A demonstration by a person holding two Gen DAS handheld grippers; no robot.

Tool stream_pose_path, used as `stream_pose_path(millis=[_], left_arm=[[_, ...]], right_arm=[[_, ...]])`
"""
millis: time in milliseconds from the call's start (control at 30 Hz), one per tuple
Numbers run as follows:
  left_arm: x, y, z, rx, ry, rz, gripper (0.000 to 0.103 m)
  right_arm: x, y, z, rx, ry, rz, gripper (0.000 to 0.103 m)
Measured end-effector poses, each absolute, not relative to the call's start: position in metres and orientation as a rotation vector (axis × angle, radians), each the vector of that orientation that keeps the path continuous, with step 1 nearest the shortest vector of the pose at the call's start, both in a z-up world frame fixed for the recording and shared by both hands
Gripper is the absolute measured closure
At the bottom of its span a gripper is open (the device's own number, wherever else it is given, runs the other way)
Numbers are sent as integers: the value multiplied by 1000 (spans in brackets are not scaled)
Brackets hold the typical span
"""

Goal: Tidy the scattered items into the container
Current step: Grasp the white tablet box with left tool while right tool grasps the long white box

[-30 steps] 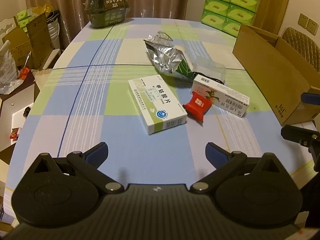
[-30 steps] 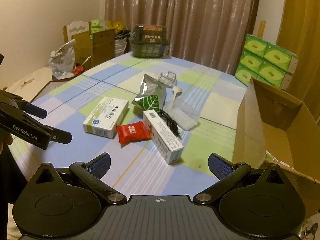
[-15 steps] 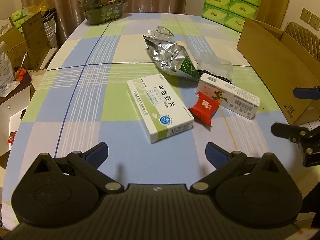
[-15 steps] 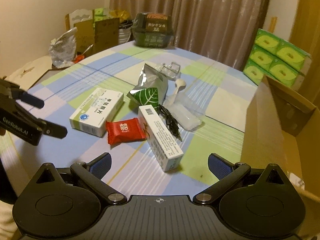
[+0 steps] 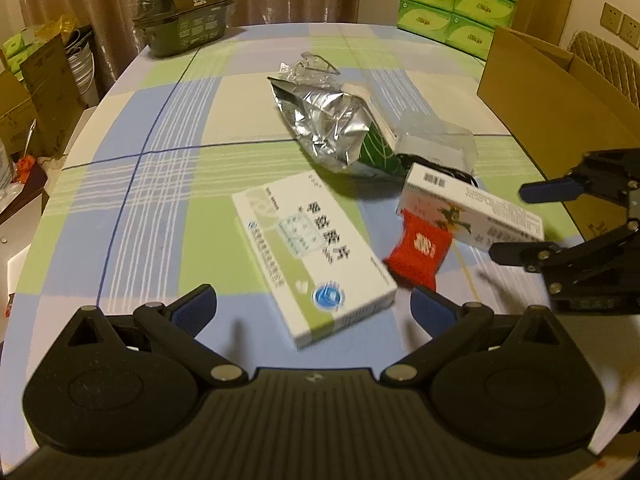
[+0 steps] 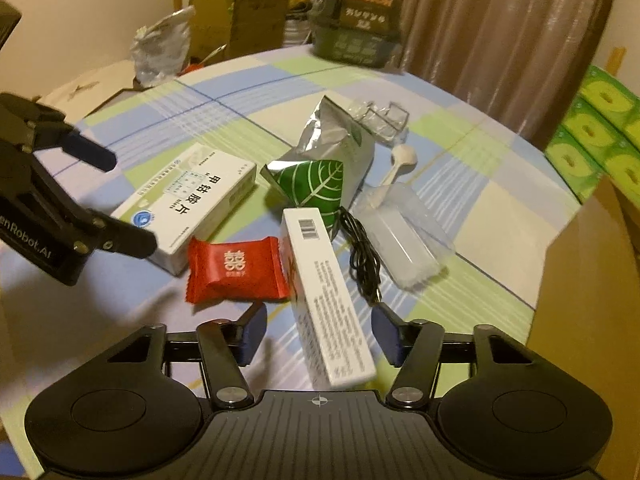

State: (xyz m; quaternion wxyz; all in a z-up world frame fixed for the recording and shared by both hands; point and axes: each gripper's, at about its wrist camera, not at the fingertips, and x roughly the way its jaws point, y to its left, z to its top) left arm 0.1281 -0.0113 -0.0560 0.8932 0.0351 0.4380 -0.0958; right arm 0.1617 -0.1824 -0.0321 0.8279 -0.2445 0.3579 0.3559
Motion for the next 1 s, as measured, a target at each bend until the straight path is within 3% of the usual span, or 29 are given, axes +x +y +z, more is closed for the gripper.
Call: stream_pose_path(millis=[200, 300, 433, 467, 633, 1000], left_arm=[[160, -19, -64, 80, 933, -176, 3], [175, -20, -75, 71, 964, -148, 6], [185, -17, -84, 50, 982, -135, 14], [185, -17, -85, 50, 983, -138, 22], [175, -16, -84, 70, 983, -158, 36], [89, -18, -76, 139, 1041, -253, 36]], right_arm=[[177, -175, -41, -552, 783, 768, 59], [180, -174, -44, -543, 796, 770, 71], [178, -177, -42, -521, 800, 772, 76], [177, -178, -42, -513, 803, 771, 78], [170, -187, -37, -438, 842, 736, 80], [116, -226, -30, -326, 933, 652, 80]])
